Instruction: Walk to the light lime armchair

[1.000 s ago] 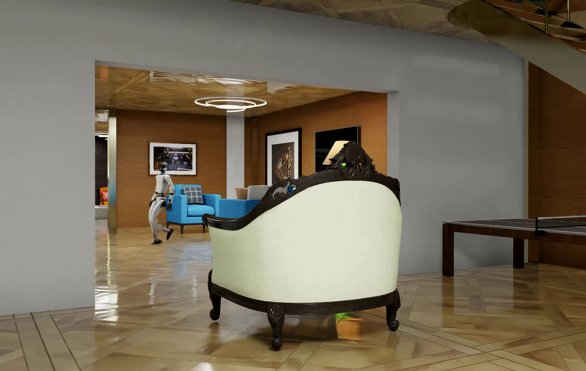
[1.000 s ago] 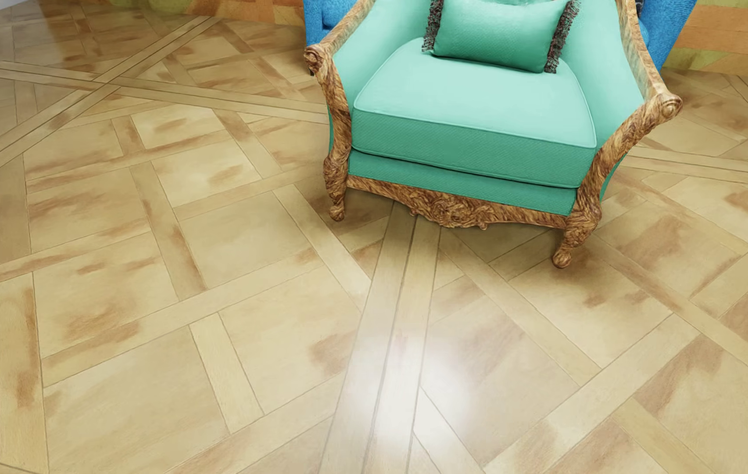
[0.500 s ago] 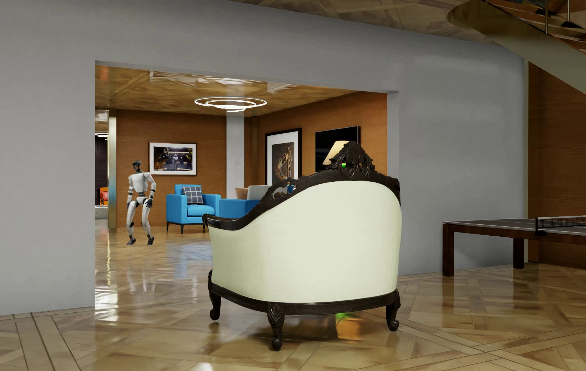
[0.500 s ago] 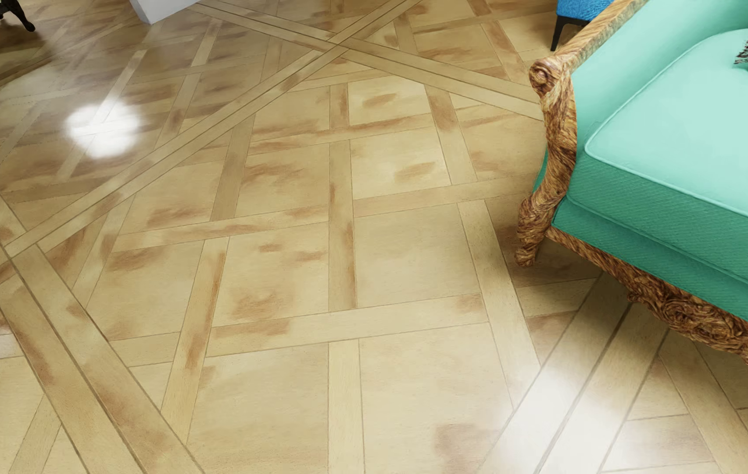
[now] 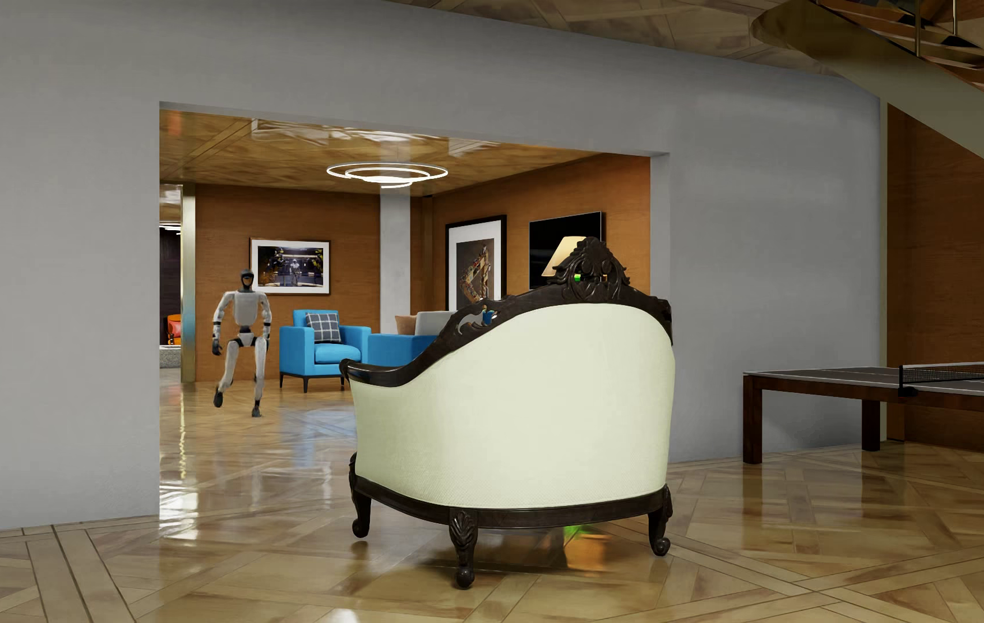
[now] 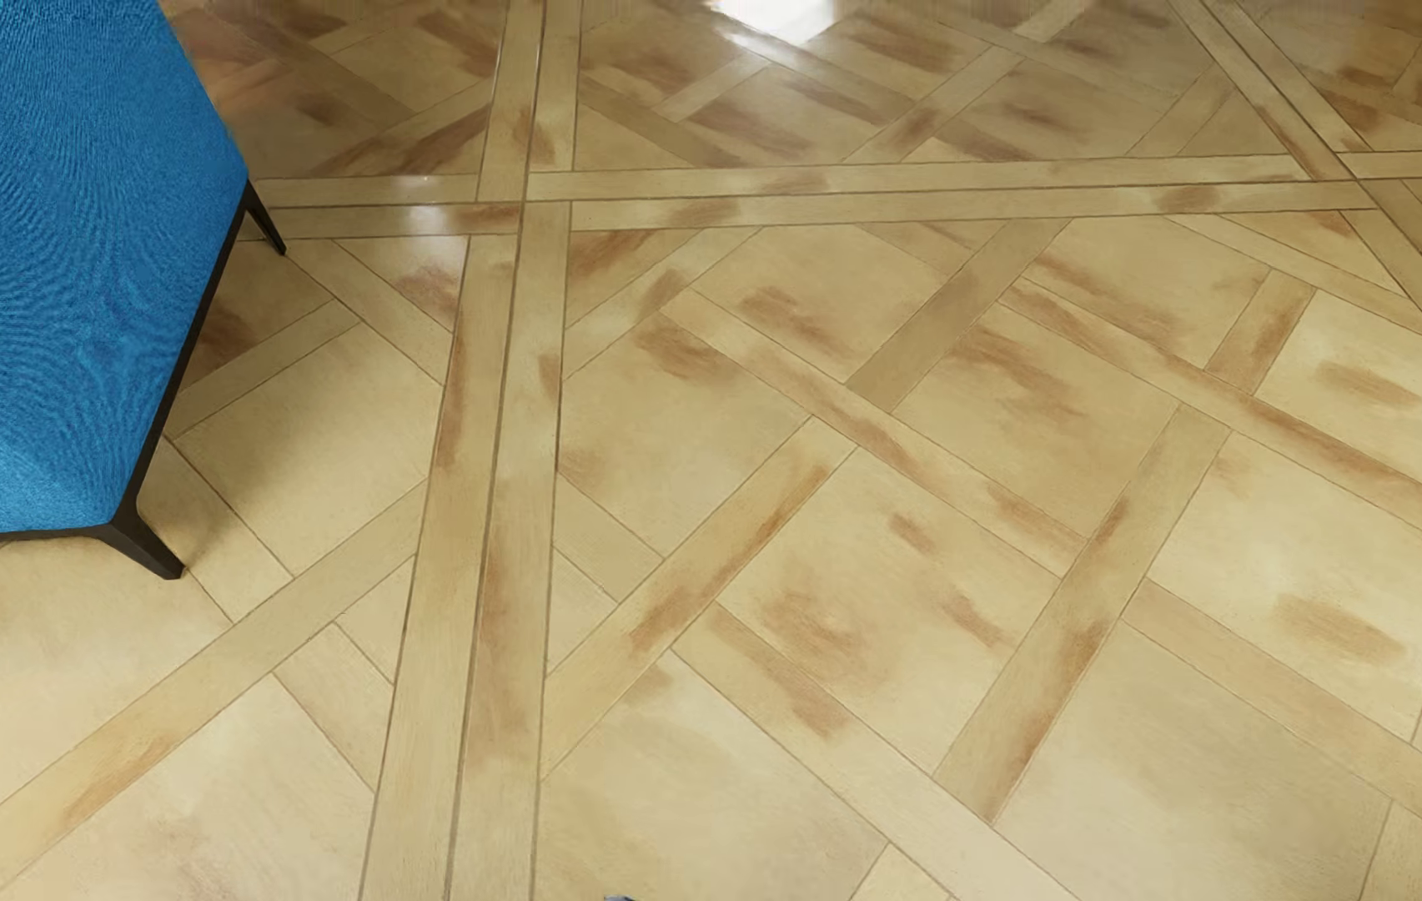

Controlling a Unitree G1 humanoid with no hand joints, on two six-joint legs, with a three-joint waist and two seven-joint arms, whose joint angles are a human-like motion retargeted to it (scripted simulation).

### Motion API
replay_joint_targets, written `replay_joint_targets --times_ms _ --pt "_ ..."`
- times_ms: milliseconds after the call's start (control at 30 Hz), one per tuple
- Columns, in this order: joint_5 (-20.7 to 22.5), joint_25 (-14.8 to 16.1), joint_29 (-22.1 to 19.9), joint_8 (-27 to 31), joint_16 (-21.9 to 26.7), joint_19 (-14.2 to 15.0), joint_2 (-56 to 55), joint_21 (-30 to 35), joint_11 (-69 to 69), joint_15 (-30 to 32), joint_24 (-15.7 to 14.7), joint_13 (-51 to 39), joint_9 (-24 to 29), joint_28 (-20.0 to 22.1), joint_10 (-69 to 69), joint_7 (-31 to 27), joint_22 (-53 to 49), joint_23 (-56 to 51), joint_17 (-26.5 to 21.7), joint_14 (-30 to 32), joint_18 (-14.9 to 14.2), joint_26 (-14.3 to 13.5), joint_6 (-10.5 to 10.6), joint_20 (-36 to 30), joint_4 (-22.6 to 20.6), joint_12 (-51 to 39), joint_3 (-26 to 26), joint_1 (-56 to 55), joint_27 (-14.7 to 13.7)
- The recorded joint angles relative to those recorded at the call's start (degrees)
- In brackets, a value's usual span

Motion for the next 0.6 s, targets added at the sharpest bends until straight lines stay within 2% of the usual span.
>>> replay_joint_targets --times_ms 33,100,133,200,267,300,333,367,400,433,467,500,533,567,600 --pt "1.79 0.00 0.00 0.00 0.16 0.00 -6.47 0.95 4.76 -4.41 0.00 1.63 0.18 0.00 -3.42 0.00 -2.23 0.82 0.35 -2.77 0.00 0.00 0.21 0.45 -1.78 -2.50 -2.66 5.98 0.00" --pt "4.52 0.00 0.00 0.00 0.55 0.00 -18.87 4.78 2.78 -8.70 0.00 4.37 0.54 0.00 -9.99 0.00 -8.28 2.31 0.04 -9.56 0.00 0.00 0.44 7.27 -3.57 -6.71 -8.50 17.55 0.00" --pt "6.31 0.00 0.00 0.00 1.01 0.00 -22.09 5.41 -4.10 -8.81 0.00 6.15 0.88 0.00 -12.16 0.00 -11.57 3.10 0.17 -12.83 0.00 0.00 1.00 10.63 -1.85 -8.50 -11.84 23.74 0.00" --pt "5.93 0.00 0.00 0.00 1.85 0.00 -27.91 7.07 -21.58 -5.10 0.00 8.98 -0.31 0.00 -15.56 0.00 -18.02 4.79 0.39 -18.88 0.00 0.00 0.93 17.65 -0.18 -12.82 -17.02 32.38 0.00" --pt "5.83 0.00 0.00 0.00 2.96 0.00 -30.40 7.40 -40.11 -3.31 0.00 11.66 -2.39 0.00 -17.07 0.00 -23.22 5.27 0.54 -23.02 0.00 0.00 0.67 21.94 0.93 -17.64 -19.31 39.26 0.00" --pt "5.05 0.00 0.00 0.00 3.48 0.00 -31.81 7.49 -41.57 -4.96 0.00 12.46 -3.15 0.00 -16.98 0.00 -25.29 5.45 0.40 -22.97 0.00 0.00 0.25 23.85 1.93 -18.81 -20.86 41.89 0.00" --pt "4.86 0.00 0.00 0.00 3.45 0.00 -32.79 7.39 -38.66 -4.43 0.00 13.19 -3.14 0.00 -15.74 0.00 -26.33 5.82 0.38 -21.01 0.00 0.00 0.83 25.43 5.15 -19.36 -23.56 44.07 0.00" --pt "5.61 0.00 0.00 0.00 2.93 0.00 -35.36 8.21 -30.72 -0.08 0.00 12.99 -3.22 0.00 -12.31 0.00 -26.43 7.29 0.44 -16.53 0.00 0.00 2.13 26.42 8.21 -18.96 -24.64 44.78 0.00" --pt "8.19 0.00 0.00 0.00 1.25 0.00 -36.08 9.47 -23.20 0.66 0.00 11.76 -2.46 0.00 -5.55 0.00 -24.45 10.36 0.62 -8.47 0.00 0.00 4.41 26.53 11.59 -17.55 -24.21 44.17 0.00" --pt "9.71 0.00 0.00 0.00 0.69 0.00 -33.14 9.62 -19.44 -2.15 0.00 9.74 -1.92 0.00 5.31 0.00 -22.28 12.15 1.14 0.71 0.00 0.00 4.75 26.15 12.77 -15.93 -22.54 40.77 0.00" --pt "10.65 0.00 0.00 0.00 0.99 0.00 -30.23 8.19 -18.40 -5.65 0.00 9.22 -2.32 0.00 20.60 0.00 -19.99 10.65 2.13 7.33 0.00 0.00 4.01 23.02 11.12 -15.22 -20.39 33.38 0.00" --pt "12.98 0.00 0.00 0.00 0.62 0.00 -24.76 7.26 -20.53 -6.58 0.00 8.37 -1.58 0.00 32.79 0.00 -16.88 8.08 2.67 6.70 0.00 0.00 4.53 19.39 11.26 -14.95 -15.99 27.15 0.00" --pt "13.82 0.00 0.00 0.00 0.17 0.00 -19.22 6.12 -23.62 -6.20 0.00 6.94 -0.95 0.00 38.76 0.00 -13.43 5.11 3.10 5.57 0.00 0.00 3.36 16.02 9.25 -13.78 -11.20 21.93 0.00" --pt "14.09 0.00 0.00 0.00 0.14 0.00 -14.58 4.24 -26.76 -6.10 0.00 5.03 -1.14 0.00 40.96 0.00 -12.62 1.33 3.78 5.56 0.00 0.00 1.78 15.75 7.74 -10.75 -6.79 15.17 0.00" --pt "14.04 0.00 0.00 0.00 0.22 0.00 -8.37 3.76 -30.57 -6.15 0.00 3.55 -0.83 0.00 37.07 0.00 -11.97 -2.81 4.18 7.10 0.00 0.00 0.19 16.64 6.22 -6.83 -3.22 10.30 0.00"
